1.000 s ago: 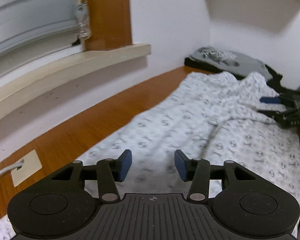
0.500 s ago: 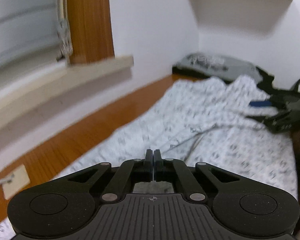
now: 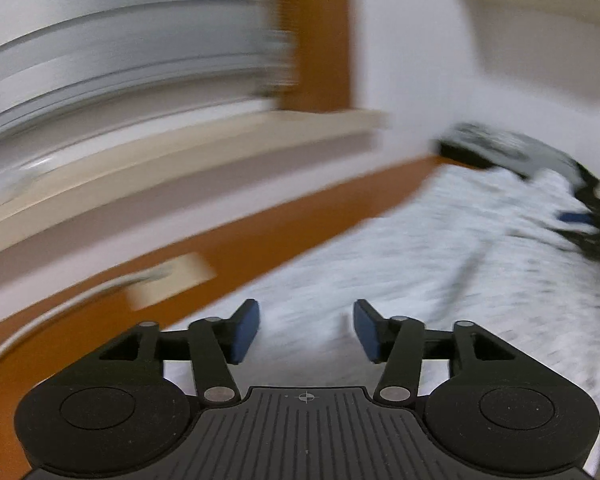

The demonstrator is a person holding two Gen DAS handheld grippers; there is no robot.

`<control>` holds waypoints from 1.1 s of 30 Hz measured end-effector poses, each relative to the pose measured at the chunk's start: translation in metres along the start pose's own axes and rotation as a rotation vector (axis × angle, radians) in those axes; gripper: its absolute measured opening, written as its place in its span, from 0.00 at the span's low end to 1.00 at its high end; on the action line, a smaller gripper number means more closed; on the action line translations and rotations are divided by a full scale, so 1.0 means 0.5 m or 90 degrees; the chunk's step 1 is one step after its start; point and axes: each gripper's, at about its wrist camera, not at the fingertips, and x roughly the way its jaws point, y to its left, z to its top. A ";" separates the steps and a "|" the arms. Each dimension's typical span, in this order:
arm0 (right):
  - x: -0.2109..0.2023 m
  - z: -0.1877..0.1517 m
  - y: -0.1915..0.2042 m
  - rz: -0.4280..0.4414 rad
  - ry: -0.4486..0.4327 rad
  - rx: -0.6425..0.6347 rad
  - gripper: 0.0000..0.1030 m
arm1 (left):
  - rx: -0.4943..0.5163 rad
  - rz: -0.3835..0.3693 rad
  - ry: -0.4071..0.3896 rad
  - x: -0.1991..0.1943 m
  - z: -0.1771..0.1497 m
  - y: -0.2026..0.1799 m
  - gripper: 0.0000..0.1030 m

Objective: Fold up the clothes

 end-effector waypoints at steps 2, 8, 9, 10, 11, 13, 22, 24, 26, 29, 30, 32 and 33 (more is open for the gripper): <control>0.000 -0.001 0.000 -0.001 -0.003 0.001 0.76 | -0.053 0.050 0.004 -0.030 -0.027 0.075 0.57; -0.001 -0.003 0.001 -0.002 -0.008 0.003 0.76 | -0.092 0.113 0.037 -0.070 -0.066 0.167 0.58; -0.001 -0.002 0.002 -0.003 -0.006 0.001 0.76 | -0.095 0.111 0.045 -0.070 -0.070 0.173 0.58; -0.001 -0.001 0.002 -0.003 -0.004 0.000 0.76 | -0.095 0.111 0.054 -0.067 -0.074 0.176 0.58; -0.001 0.000 0.002 -0.004 -0.002 -0.001 0.76 | -0.096 0.115 0.054 -0.063 -0.076 0.175 0.58; -0.001 0.003 0.003 -0.005 0.003 -0.004 0.76 | -0.106 0.115 0.041 -0.059 -0.072 0.174 0.58; -0.043 0.033 0.014 -0.072 0.037 -0.053 0.80 | -0.008 -0.076 -0.016 0.088 0.079 0.028 0.68; -0.064 0.038 0.016 -0.094 0.048 -0.069 0.77 | 0.016 -0.118 -0.007 0.129 0.091 0.001 0.70; -0.085 0.043 0.018 -0.116 0.059 -0.085 0.65 | 0.031 -0.152 0.004 0.164 0.095 -0.016 0.71; -0.117 0.048 0.022 -0.142 0.078 -0.088 0.40 | 0.038 -0.179 0.018 0.200 0.080 -0.018 0.72; -0.124 0.049 0.032 -0.141 0.083 -0.091 0.37 | 0.038 -0.187 0.022 0.207 0.072 -0.015 0.72; -0.136 0.050 0.053 -0.139 0.093 -0.097 0.34 | 0.031 -0.202 0.034 0.214 0.059 -0.012 0.72; -0.135 0.050 0.064 -0.134 0.098 -0.095 0.33 | 0.026 -0.204 0.033 0.213 0.059 -0.009 0.72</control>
